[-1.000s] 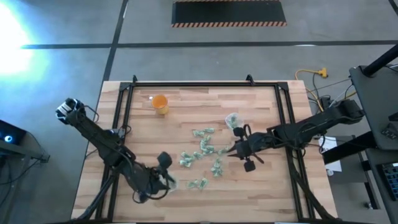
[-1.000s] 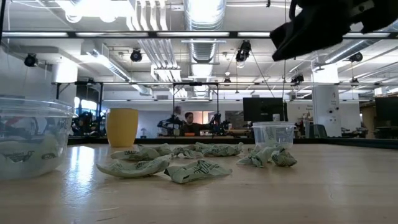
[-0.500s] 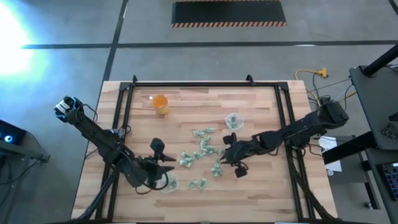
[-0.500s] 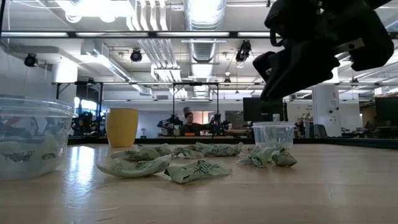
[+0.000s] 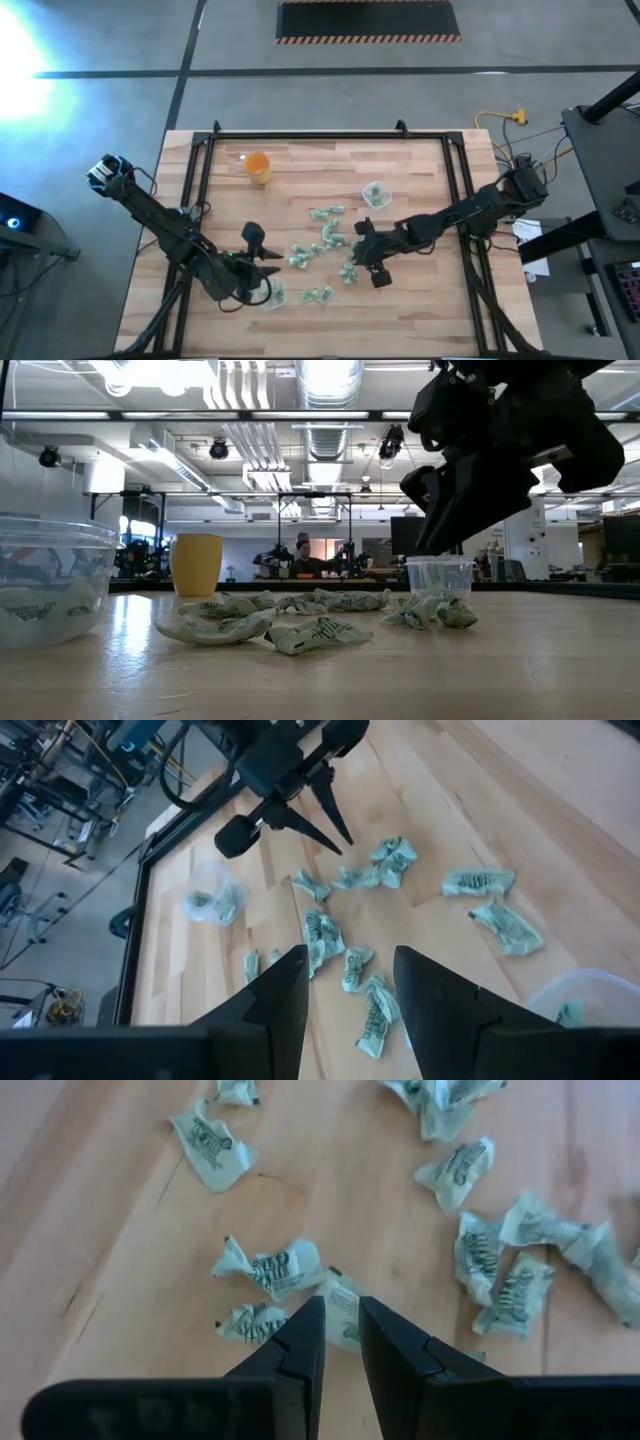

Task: Pick and place Stevia / Truvia into bins
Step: Put the green stevia packet into the top transparent container

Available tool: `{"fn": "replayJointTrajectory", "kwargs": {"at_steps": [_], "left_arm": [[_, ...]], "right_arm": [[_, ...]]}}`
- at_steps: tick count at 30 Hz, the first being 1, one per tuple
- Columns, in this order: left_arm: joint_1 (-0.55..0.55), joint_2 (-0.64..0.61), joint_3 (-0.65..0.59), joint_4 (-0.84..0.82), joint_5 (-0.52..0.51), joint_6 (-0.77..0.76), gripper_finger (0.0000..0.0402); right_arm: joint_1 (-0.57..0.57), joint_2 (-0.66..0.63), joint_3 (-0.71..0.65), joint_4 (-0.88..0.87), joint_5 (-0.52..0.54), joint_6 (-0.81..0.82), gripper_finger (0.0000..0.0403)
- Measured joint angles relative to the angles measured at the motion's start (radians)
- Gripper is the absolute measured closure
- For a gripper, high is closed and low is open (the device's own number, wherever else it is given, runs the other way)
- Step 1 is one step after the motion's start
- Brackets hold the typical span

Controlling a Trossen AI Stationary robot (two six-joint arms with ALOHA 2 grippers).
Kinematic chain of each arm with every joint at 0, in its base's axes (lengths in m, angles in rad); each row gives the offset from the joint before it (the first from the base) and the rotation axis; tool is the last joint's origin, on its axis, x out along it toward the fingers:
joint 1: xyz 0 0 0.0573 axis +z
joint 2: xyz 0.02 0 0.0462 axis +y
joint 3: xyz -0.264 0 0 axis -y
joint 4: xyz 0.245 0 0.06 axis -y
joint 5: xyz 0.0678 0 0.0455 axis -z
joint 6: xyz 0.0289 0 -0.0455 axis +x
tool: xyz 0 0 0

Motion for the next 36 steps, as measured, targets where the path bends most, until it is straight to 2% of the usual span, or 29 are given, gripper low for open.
{"fn": "replayJointTrajectory", "kwargs": {"at_steps": [4,9,13,18,36], "left_arm": [[0.0,0.0,-0.002,0.002,0.0,-0.001,0.0269],[0.0,0.0,-0.002,0.006,-0.001,-0.002,0.0269],[0.0,0.0,-0.002,0.009,-0.001,-0.003,0.0269],[0.0,0.0,-0.003,0.009,0.0,-0.003,0.0269],[0.0,0.0,-0.003,0.009,0.0,-0.003,0.0269]], "right_arm": [[0.0,0.027,0.0,-0.007,0.012,0.01,0.0346],[-0.002,0.023,0.001,-0.047,0.123,-0.004,0.0346],[-0.002,0.006,0.003,-0.075,0.143,-0.004,0.0346],[-0.003,0.014,-0.003,-0.111,0.228,-0.008,0.0346],[-0.035,0.02,-0.01,-0.134,0.246,-0.017,0.0346]]}}
